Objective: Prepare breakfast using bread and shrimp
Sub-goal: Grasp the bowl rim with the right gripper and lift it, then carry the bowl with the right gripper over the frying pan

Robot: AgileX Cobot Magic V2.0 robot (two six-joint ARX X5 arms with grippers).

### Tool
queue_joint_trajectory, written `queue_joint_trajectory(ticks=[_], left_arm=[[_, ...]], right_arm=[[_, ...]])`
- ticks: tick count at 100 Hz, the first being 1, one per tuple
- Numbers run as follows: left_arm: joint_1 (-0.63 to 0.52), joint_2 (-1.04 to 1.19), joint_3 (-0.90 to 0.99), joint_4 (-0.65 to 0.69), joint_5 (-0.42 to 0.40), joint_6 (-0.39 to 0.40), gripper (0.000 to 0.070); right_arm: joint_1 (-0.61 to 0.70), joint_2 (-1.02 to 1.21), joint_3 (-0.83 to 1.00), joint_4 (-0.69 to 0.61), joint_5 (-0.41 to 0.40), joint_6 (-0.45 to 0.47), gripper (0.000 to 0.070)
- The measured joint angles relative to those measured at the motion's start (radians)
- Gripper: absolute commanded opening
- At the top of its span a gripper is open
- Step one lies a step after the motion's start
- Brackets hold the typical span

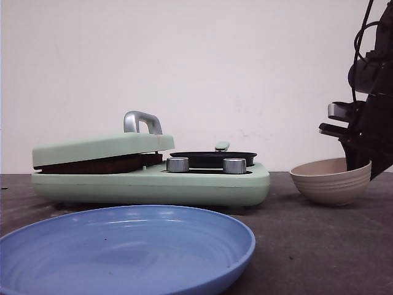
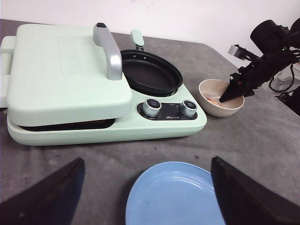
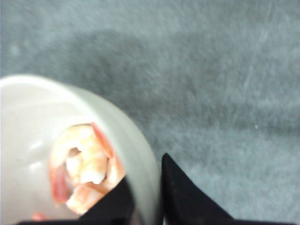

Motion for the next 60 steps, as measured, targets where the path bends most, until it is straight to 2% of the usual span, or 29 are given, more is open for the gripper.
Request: queue_joint_trajectory(ticks=[21,43,60], left_arm=[[0.000,0.000,0.000,0.000,0.000,0.000,0.0470],[0.000,0.000,0.000,0.000,0.000,0.000,0.0470],[0.000,0.000,0.000,0.000,0.000,0.000,0.0470]], right_arm=[[0.013,-0.099,0.013,0.044,0.000,0.005,0.0000],[0.082,-0.137,0.153,0.055,0.005,0.011,0.0000],[0.173,-0.137,0.232,0.112,0.077,0.019,0.0000]])
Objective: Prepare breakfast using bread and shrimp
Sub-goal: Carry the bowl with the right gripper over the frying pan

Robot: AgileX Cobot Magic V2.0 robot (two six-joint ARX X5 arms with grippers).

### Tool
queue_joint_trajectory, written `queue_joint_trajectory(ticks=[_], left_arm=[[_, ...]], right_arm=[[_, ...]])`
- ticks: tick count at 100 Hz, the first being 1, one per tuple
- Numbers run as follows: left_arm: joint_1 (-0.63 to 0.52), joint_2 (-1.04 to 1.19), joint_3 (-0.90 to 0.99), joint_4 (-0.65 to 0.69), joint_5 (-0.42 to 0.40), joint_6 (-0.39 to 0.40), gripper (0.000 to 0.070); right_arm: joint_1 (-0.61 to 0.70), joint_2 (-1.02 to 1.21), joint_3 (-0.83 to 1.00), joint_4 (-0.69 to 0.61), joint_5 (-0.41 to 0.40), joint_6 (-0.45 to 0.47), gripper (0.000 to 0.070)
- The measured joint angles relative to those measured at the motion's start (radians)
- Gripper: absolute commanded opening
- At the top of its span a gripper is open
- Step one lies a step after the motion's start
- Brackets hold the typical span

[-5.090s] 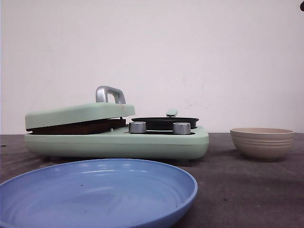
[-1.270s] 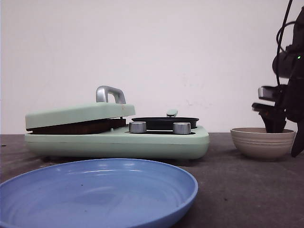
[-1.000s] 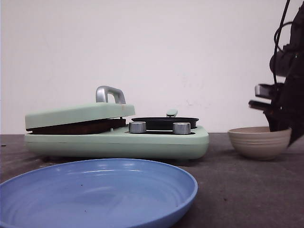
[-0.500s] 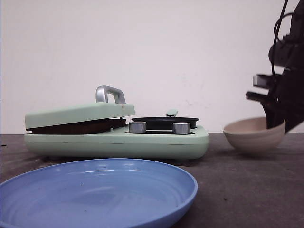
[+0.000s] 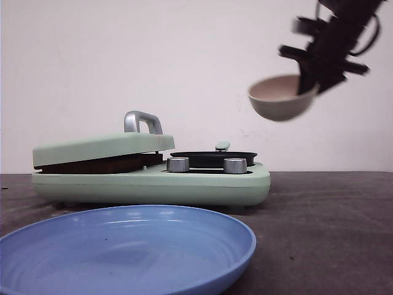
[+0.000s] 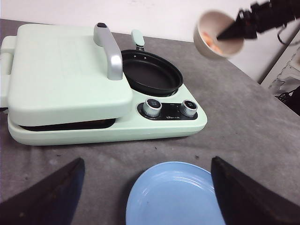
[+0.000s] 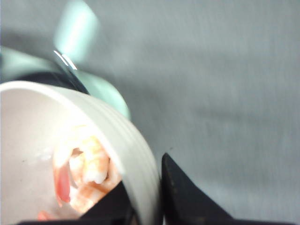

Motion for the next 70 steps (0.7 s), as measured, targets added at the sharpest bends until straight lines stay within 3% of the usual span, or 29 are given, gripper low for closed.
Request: queue_joint_trajectory(ticks=[27,70], left_arm=[[0.000,0.000,0.000,0.000,0.000,0.000,0.0470],[0.000,0.000,0.000,0.000,0.000,0.000,0.0470]], right_arm=[[0.102,0.002,0.021,0.181,0.102,0.004,0.0000],[0.112,0.145,0.039,0.287,0.108,-0.005,0.0000]])
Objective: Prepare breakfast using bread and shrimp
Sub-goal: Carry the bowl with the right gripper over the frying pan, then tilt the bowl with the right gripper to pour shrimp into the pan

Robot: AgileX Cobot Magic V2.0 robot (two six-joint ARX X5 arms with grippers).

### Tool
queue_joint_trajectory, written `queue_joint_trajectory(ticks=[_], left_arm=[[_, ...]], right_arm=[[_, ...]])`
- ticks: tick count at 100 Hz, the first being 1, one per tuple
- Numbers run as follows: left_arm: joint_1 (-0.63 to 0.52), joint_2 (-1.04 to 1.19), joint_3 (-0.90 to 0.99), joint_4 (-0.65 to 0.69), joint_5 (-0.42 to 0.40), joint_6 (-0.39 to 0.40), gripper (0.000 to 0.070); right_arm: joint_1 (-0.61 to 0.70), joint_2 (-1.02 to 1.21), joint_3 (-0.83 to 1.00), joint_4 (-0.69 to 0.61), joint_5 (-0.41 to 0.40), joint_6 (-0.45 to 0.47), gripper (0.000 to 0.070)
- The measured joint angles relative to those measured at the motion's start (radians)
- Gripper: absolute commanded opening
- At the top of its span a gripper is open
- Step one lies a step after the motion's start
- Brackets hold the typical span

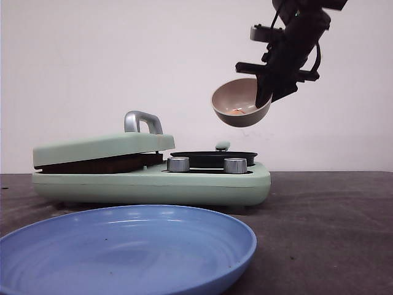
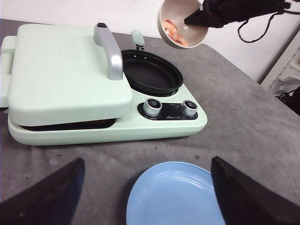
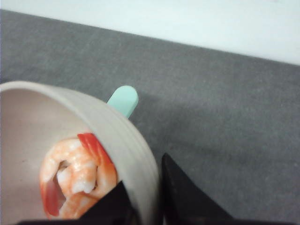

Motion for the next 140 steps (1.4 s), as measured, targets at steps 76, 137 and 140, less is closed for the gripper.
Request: queue_joint_trajectory(ticks=[76,137,140], left_arm=[[0.000,0.000,0.000,0.000,0.000,0.000,0.0470],[0.000,0.000,0.000,0.000,0.000,0.003,0.0470],[0.000,0.000,0.000,0.000,0.000,0.003,0.0470]], right_arm=[[0.240,0.031,0.002,0.281,0.491,-0.644,0.0000],[0.323,0.031,0.002,0.348,0.784,-0.956,0.0000],[0.329,0.031,0.002,0.357,0.789,-0.968,0.0000]])
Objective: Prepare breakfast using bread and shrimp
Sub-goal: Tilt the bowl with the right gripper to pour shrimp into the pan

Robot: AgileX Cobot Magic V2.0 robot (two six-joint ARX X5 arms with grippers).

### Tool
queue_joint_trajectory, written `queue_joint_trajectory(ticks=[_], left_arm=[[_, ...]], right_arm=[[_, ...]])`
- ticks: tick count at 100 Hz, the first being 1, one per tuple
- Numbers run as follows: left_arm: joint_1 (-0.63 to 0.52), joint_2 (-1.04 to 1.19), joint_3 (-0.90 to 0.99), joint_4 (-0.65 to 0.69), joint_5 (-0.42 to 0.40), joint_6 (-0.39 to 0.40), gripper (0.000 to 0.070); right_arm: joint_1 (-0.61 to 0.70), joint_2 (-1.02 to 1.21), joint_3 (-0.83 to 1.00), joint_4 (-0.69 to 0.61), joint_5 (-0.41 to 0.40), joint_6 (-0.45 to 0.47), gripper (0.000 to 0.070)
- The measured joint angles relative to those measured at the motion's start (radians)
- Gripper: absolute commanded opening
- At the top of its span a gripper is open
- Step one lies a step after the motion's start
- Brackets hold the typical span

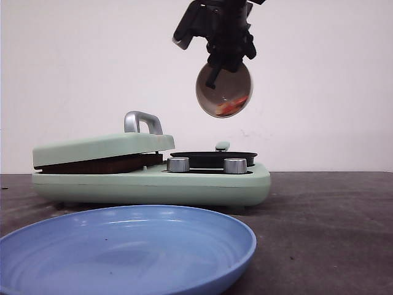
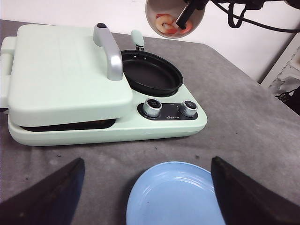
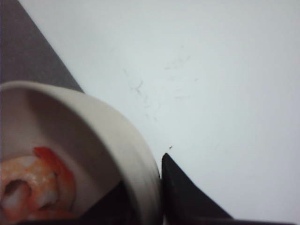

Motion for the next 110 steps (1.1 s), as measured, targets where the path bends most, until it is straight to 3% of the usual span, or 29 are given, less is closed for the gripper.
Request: queue_joint_trajectory(ticks=[36,63,81,110], left_arm=[[0.000,0.000,0.000,0.002,0.013,0.005,0.0470],[0.000,0.000,0.000,0.003,0.019,0.008,0.0470],[0.000,0.000,0.000,0.004,0.024,0.015,0.0470],[0.000,0.000,0.000,0.004,0.024,0.016,0.0470]], right_arm=[[0.034,0.003,0.000,0.167,0.071,-0.221,0.0000],[0.047,0.008,0.000,0.159,0.100,-0.288,0.0000],[0.046,0.022,0.000,0.134,0.118,-0.284,0.0000],[0.045,0.022,0.000,0.135,0.158,-0.171,0.0000]])
